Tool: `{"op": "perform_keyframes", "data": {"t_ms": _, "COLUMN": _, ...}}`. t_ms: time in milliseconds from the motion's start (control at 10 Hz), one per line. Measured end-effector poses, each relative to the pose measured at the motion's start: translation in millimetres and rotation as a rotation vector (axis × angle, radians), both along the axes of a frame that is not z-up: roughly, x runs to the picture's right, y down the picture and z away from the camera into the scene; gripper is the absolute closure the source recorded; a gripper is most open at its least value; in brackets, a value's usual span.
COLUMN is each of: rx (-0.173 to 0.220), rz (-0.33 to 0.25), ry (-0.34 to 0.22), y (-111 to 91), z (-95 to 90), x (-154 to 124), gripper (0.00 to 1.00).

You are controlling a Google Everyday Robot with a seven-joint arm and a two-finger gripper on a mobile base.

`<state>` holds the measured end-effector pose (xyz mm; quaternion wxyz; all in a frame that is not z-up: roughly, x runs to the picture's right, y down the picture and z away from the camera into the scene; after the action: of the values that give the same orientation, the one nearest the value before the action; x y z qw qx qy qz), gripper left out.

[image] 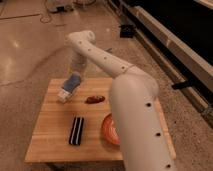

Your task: Place the white sponge in the ceramic cup

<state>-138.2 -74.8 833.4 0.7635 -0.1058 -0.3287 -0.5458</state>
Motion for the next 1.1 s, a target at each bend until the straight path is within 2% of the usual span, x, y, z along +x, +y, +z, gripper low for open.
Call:
{"op": "perform_keyframes", "data": {"t_ms": 200, "rx": -0.002, "rz": 0.078, "ry": -0.012, "y": 6.4, "z": -0.3, "x": 35.2, "gripper": 0.97}}
{"op": "perform_keyframes", "data": {"t_ms": 400, "rx": -0.005, "rz": 0.140, "ry": 0.005, "y": 15.5, "z": 4.6, "x": 74.1, "gripper": 0.97}}
{"op": "perform_keyframes", "data": {"t_ms": 700, "rx": -0.007, "rz": 0.195, "ry": 0.077, "y": 21.8, "z": 15.2, "x": 127.1, "gripper": 0.97}}
{"op": "perform_keyframes", "data": {"t_ms": 1100, "rx": 0.007, "rz": 0.223, "ry": 0.185, "y": 16.2, "z": 23.0, "x": 193.3, "gripper": 0.97}}
